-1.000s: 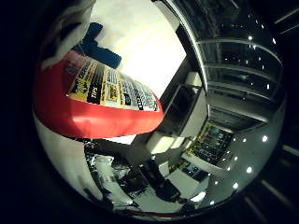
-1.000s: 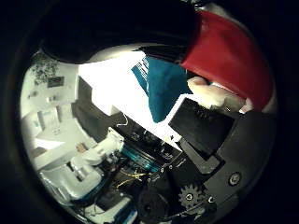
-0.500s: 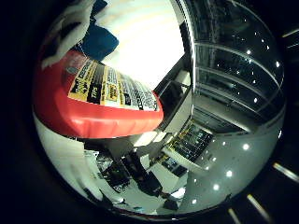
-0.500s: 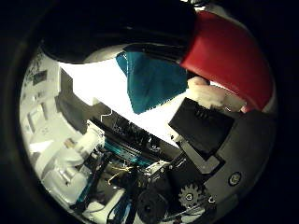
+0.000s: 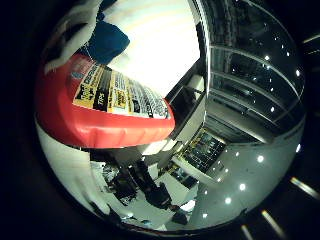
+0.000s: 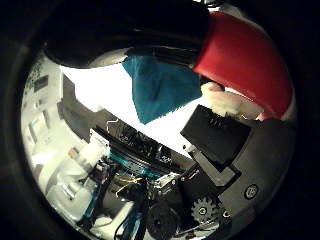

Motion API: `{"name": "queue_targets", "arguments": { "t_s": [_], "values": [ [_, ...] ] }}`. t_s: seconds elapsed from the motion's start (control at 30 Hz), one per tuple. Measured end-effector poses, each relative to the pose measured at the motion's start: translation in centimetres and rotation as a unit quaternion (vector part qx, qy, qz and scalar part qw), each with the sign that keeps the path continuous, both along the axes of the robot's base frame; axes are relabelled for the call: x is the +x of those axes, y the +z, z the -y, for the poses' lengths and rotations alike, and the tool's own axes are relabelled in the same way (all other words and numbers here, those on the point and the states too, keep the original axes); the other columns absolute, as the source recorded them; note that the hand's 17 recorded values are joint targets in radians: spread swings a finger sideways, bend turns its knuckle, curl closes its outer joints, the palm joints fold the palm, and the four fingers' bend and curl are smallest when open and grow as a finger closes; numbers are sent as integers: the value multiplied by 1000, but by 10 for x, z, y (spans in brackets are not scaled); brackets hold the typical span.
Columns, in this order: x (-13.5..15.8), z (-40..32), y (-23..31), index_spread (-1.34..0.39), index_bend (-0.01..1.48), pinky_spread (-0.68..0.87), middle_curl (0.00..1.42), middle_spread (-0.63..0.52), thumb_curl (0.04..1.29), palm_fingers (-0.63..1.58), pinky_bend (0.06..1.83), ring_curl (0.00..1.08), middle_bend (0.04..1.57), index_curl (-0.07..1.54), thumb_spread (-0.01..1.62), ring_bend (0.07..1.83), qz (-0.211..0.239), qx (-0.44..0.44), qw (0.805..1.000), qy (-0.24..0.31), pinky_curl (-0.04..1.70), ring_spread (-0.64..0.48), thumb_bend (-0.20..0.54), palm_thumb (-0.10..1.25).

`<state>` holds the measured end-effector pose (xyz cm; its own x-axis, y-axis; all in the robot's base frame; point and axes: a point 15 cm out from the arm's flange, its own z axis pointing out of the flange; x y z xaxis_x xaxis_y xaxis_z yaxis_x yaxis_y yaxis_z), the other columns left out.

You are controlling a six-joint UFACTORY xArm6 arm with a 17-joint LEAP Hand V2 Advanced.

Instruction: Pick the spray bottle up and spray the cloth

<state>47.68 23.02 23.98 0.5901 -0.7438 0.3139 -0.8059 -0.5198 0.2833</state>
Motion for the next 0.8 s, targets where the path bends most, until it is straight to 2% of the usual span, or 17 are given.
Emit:
{"name": "queue_targets", "arguments": {
  "t_s": [0.27, 0.43, 0.67, 0.8],
  "values": [
    [3, -4, 51, -219, 1131, -190, 674, -100, 986, 1168, 993, 613, 1388, 838, 408, 1511, 37, 50, 998, 4, 1403, -162, -21, 1030],
    [-4, -37, 81, -227, 1132, -191, 675, -100, 988, 1168, 993, 613, 1387, 836, 403, 1512, 44, 150, 988, 8, 1402, -162, -21, 1026],
    [-8, -80, 114, -224, 1133, -194, 677, -100, 990, 1168, 993, 613, 1386, 835, 401, 1512, 39, 286, 957, 3, 1402, -162, -21, 1026],
    [2, -111, 141, -221, 1133, -195, 677, -100, 990, 1167, 993, 613, 1386, 835, 401, 1512, 51, 385, 922, 8, 1402, -162, -21, 1026]
  ]
}}
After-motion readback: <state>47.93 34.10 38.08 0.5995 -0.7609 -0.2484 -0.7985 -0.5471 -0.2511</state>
